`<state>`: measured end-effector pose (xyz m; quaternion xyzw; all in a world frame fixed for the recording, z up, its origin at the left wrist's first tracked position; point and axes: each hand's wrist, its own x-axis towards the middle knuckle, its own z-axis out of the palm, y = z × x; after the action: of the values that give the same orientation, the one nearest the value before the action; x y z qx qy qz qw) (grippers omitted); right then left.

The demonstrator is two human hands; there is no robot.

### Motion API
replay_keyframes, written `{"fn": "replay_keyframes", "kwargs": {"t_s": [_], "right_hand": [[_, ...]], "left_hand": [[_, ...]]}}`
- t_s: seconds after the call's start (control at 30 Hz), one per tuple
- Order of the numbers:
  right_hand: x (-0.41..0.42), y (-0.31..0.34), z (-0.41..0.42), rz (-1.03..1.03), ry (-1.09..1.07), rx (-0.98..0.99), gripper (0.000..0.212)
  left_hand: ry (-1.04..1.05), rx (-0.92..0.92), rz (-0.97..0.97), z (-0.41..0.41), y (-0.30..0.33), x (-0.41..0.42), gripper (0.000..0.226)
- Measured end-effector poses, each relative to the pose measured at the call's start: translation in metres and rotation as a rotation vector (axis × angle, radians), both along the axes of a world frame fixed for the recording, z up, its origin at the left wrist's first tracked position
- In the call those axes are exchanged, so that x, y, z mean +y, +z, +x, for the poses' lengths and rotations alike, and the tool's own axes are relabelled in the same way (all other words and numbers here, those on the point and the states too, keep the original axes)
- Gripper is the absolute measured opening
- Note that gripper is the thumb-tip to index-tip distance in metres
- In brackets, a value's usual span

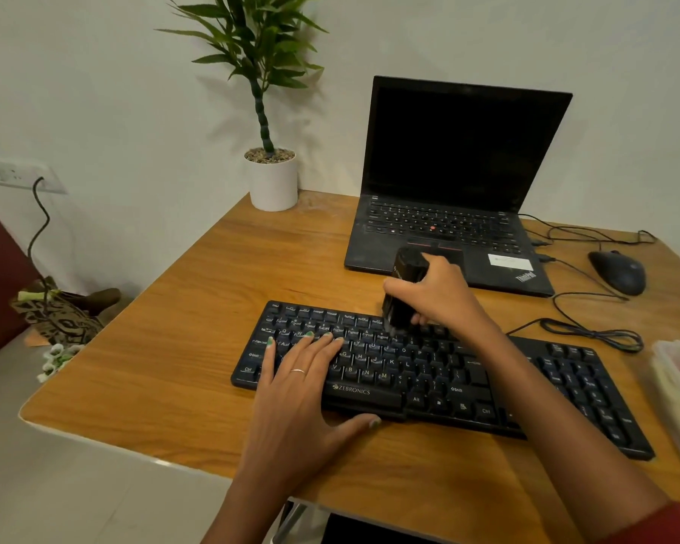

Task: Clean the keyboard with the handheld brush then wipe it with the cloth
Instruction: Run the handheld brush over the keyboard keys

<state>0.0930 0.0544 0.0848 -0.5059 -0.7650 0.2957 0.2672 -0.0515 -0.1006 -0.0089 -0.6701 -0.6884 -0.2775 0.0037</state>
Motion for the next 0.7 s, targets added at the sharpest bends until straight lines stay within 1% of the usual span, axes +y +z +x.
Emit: {"fn": "replay_keyframes", "kwargs": {"t_s": [0.07, 0.1, 0.2, 0.23, 0.33, 0.43, 0.47, 0.57, 0.63, 0.7], "right_hand": [[0.000, -0.003, -0.002, 0.112, -0.051, 0.009, 0.024], [-0.001, -0.005, -0.004, 0.130, -0.047, 0.020, 0.024], [-0.002, -0.006, -0.006, 0.045, 0.013, 0.013, 0.023], [0.000, -0.005, -0.006, 0.040, -0.002, 0.008, 0.024], [0.002, -0.005, -0.007, 0.146, -0.059, -0.014, 0.027], [0.001, -0.005, -0.010, 0.061, 0.020, -0.030, 0.024], [0.001, -0.004, -0.011, 0.056, 0.016, -0.033, 0.025], [0.003, -0.007, -0.011, 0.167, -0.049, -0.016, 0.027], [0.002, -0.007, -0.010, 0.110, -0.017, 0.010, 0.025], [0.003, -0.004, -0.010, 0.045, 0.009, -0.019, 0.023]], "left_hand": [[-0.003, 0.006, 0.002, 0.000, 0.000, 0.000, 0.097], [-0.005, 0.009, 0.005, 0.000, 0.000, -0.001, 0.097], [0.004, 0.014, 0.002, 0.000, 0.000, 0.000, 0.098], [0.005, 0.018, -0.003, 0.000, 0.000, 0.000, 0.099], [0.006, 0.025, -0.007, 0.000, -0.002, 0.001, 0.099], [0.009, 0.033, 0.002, 0.000, -0.002, 0.001, 0.098], [0.009, 0.032, 0.003, 0.000, -0.002, 0.001, 0.098], [0.005, 0.029, 0.008, 0.000, -0.001, 0.000, 0.098], [0.000, 0.031, 0.013, 0.000, -0.001, 0.000, 0.098], [0.001, 0.018, 0.011, 0.000, -0.001, 0.000, 0.099]]}}
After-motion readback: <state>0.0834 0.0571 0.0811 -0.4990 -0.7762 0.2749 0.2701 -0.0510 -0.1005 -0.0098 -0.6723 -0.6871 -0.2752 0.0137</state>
